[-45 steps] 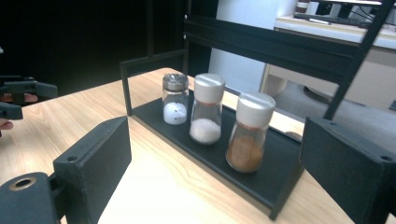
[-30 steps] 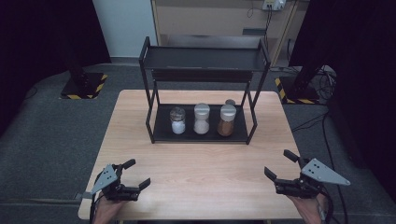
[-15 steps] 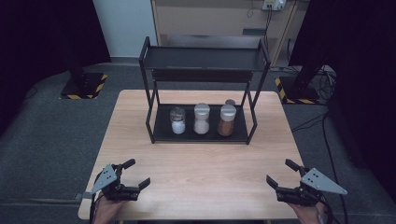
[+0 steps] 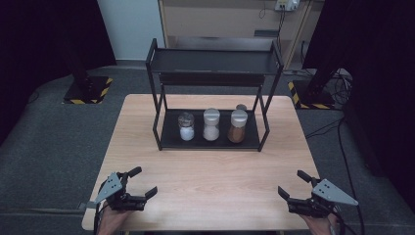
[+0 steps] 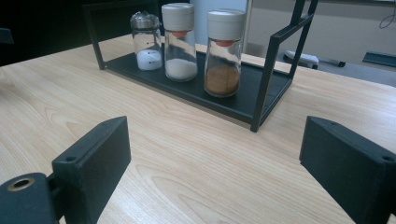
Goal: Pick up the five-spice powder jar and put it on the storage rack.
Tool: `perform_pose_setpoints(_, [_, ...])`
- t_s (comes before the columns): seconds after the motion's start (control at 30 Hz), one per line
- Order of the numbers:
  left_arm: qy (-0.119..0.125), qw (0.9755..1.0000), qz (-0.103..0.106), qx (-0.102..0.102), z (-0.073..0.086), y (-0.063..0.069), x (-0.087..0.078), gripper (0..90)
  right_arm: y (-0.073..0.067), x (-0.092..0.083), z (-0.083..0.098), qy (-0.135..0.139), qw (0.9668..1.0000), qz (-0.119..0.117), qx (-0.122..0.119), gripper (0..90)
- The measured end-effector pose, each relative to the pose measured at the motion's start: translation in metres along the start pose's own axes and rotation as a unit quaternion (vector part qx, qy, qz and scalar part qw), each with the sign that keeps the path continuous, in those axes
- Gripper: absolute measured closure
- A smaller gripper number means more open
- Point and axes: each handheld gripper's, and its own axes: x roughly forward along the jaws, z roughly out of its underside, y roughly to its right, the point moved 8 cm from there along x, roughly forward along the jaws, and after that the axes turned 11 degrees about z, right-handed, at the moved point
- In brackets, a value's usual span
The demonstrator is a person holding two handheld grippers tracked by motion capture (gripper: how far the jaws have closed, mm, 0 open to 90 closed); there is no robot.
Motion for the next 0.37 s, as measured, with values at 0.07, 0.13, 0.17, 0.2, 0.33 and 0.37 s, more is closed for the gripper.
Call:
perform_pose_setpoints(0.07, [0.0,1.0,0.001,0.0,0.0,0.0001,-0.0001,0.7,0.0006,0.0004,0.001,0.001,1.0,0.001,0.0,9.2])
perform_pose_setpoints(0.13, [0.001,1.0,0.001,0.001,-0.0001,-0.0001,-0.0004,0.7,0.0011,0.0003,0.0013,0.0,1.0,0.001,0.003,9.2])
perform_pose_setpoints(0.17, [0.001,1.0,0.001,0.001,-0.0001,-0.0001,-0.0005,0.7,0.0011,-0.0001,0.0013,0.001,1.0,0.002,0.003,9.2])
perform_pose_setpoints(0.2, [0.001,1.0,0.0,0.0,-0.0001,-0.0002,-0.0006,0.7,0.0011,-0.0002,0.0012,0.001,1.0,0.002,0.004,9.2])
perform_pose_setpoints(0.33, [0.0,1.0,-0.002,0.0,-0.0004,0.0001,-0.0002,0.7,0.0013,0.0,0.0011,0.0,1.0,0.001,0.005,9.1])
perform_pose_setpoints(0.37, [-0.001,1.0,-0.003,-0.001,-0.0007,0.0004,0.0,0.6,0.0012,0.0,0.0009,0.001,1.0,0.001,0.005,9.1])
